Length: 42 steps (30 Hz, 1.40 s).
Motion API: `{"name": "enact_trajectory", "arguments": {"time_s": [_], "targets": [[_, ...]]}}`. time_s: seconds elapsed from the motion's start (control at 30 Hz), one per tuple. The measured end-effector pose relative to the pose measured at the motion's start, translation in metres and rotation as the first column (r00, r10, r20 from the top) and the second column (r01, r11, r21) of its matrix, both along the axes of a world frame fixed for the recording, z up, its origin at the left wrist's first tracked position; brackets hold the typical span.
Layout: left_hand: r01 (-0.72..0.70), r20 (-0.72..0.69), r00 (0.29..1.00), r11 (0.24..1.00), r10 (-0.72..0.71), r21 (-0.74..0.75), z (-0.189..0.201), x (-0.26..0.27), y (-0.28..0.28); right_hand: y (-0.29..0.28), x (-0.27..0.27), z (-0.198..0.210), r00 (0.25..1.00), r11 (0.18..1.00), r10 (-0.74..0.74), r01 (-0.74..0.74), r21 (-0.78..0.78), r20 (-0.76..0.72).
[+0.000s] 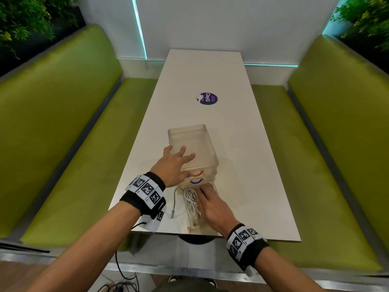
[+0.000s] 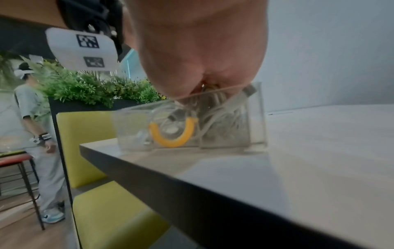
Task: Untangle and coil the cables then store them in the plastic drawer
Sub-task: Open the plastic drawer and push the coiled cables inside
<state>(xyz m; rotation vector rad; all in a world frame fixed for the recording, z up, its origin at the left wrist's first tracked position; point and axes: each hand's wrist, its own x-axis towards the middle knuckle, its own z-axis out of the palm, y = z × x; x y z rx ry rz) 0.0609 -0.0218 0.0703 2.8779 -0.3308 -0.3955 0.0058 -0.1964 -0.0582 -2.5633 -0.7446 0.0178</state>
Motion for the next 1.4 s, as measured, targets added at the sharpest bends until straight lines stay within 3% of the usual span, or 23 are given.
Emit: {"name": "enact_trajectory", "arguments": {"time_s": [0.1, 0.2, 0.37, 0.5, 0.57, 0.67, 0.77, 0.93, 1.03, 1.13, 1.23, 1.4], "targets": [[-0.018, -0.005, 1.0, 1.0, 0.018, -0.022, 0.001, 0.001, 0.0, 0.007, 0.001, 0.002, 0.993, 0.994, -0.092, 0.087, 0.06, 0.077], [-0.02, -0.017, 1.0, 0.999, 0.02, -0.031, 0.002, 0.003, 0.002, 0.011, -0.005, 0.0, 0.972, 0.988, -0.144, 0.152, -0.029, 0.186], [-0.015, -0.021, 1.0, 1.0, 0.014, -0.023, 0.002, 0.004, 0.001, -0.003, -0.019, 0.0, 0.983, 0.986, -0.019, -0.012, -0.169, -0.18], [-0.014, -0.031, 0.999, 1.0, 0.013, -0.02, 0.004, 0.004, 0.001, -0.012, -0.006, -0.002, 0.981, 0.952, 0.137, -0.168, -0.256, -0.135], [-0.006, -0.033, 0.999, 1.0, 0.006, -0.009, 0.004, 0.005, 0.001, -0.008, -0.002, -0.006, 0.985, 0.967, 0.142, -0.159, -0.198, -0.096], [-0.003, -0.035, 0.999, 1.0, 0.003, -0.013, 0.005, 0.007, 0.002, -0.003, 0.003, -0.001, 0.984, 0.994, 0.081, -0.092, -0.06, -0.161], [-0.005, -0.045, 0.999, 1.0, 0.004, -0.02, 0.005, 0.011, 0.004, -0.003, 0.006, -0.006, 0.992, 0.992, 0.107, -0.111, -0.053, -0.059], [-0.004, -0.028, 1.0, 1.0, 0.004, -0.015, 0.001, 0.011, 0.004, 0.002, -0.004, -0.005, 0.995, 0.993, 0.078, -0.082, -0.08, -0.056], [-0.008, -0.027, 1.0, 1.0, 0.007, -0.03, 0.002, 0.011, 0.004, 0.011, -0.01, -0.004, 0.999, 0.994, 0.032, -0.027, -0.103, 0.044], [-0.021, -0.032, 0.999, 0.999, 0.019, -0.049, 0.002, 0.01, 0.004, 0.017, -0.005, -0.004, 0.975, 0.999, -0.049, 0.052, -0.007, 0.216], [-0.022, -0.035, 0.999, 0.999, 0.02, -0.05, 0.002, 0.01, 0.004, 0.02, 0.001, -0.002, 0.924, 0.999, -0.009, 0.022, -0.03, 0.383], [-0.016, -0.025, 1.0, 0.998, 0.014, -0.054, -0.001, 0.009, 0.005, 0.029, 0.008, -0.005, 0.985, 0.991, -0.116, 0.122, -0.048, 0.125]]}}
